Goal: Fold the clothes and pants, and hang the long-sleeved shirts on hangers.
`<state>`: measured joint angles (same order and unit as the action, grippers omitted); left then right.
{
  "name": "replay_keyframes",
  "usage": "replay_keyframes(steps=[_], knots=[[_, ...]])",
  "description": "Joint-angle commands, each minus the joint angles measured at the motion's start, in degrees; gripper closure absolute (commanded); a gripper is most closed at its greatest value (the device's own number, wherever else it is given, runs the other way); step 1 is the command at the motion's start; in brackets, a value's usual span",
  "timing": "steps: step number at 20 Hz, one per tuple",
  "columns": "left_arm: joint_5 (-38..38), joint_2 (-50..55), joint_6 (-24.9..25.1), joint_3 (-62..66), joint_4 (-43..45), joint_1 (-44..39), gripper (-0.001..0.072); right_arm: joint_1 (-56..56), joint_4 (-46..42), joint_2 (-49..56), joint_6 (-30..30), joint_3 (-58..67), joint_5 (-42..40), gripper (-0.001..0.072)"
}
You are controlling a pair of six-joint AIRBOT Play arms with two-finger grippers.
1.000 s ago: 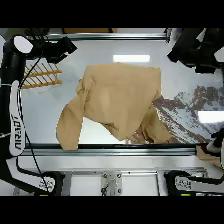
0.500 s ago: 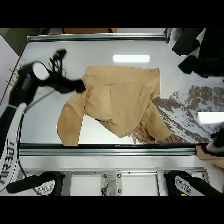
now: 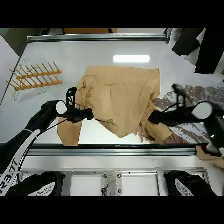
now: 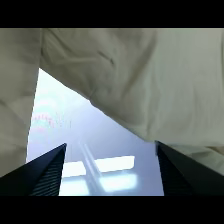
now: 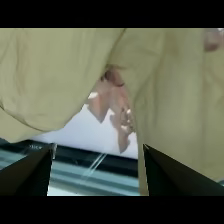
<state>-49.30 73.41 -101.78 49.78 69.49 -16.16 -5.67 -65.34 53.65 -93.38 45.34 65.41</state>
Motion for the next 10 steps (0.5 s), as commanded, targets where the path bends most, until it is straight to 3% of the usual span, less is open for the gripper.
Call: replay_keyframes(steps=[1,6,10], knots=[[2.0,5.7,-0.5,1.4,-8.0,3.1,0.0114,-8.0,6.5,1.4,-4.2,-10.9,-10.8,0.0121],[1.4,13.6,1.3,8.7,-12.3,4.0,0.0114,-14.7,15.0,10.7,-4.1,-12.0,-25.9,0.0121],[1.4,16.6,1.3,13.2,-12.5,4.0,0.0115,-15.1,21.4,17.2,-0.6,-11.2,-30.5,0.0121]])
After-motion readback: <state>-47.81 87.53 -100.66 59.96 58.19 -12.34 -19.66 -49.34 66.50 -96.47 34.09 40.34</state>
